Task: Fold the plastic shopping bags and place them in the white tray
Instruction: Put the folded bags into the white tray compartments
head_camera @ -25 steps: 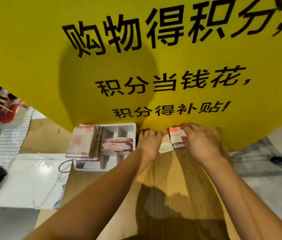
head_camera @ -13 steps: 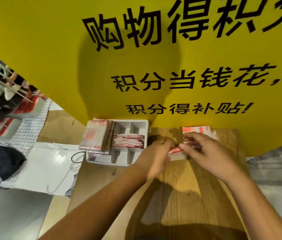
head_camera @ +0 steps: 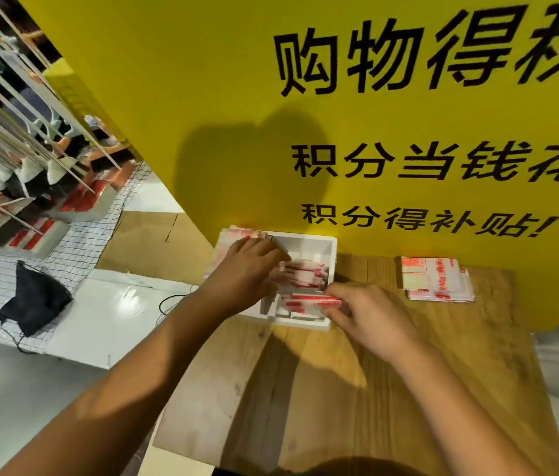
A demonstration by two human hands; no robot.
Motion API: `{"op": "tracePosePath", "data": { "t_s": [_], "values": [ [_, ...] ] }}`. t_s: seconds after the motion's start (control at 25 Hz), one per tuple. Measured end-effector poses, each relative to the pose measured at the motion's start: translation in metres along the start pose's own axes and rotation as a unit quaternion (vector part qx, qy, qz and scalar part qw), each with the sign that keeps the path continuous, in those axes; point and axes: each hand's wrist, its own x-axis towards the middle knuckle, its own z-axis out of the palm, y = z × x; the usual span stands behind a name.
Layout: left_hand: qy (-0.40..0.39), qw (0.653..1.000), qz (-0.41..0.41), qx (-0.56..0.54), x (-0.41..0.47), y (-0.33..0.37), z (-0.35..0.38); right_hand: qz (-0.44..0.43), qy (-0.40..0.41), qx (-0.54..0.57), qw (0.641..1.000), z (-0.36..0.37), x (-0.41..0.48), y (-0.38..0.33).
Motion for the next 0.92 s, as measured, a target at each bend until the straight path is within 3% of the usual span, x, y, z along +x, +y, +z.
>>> {"op": "tracePosePath", "data": {
  "t_s": [0.28, 0.48, 0.92],
  "values": [
    [-0.102, 0.994, 0.021, 0.041, 0.024, -0.034, 0.023, 0.005, -0.002, -0.040, 0.999, 0.021, 0.013, -0.016],
    [-0.081, 0.995, 0.064, -0.009, 0.034, -0.047, 0.024, 0.017, 0.037, -0.025, 0.999, 0.038, 0.029, -0.020],
    [-0.055, 0.995, 0.071, -0.052, 0.047, -0.062, 0.032, 0.037, 0.151, -0.061, 0.986, 0.061, 0.044, -0.019]
  ]
}}
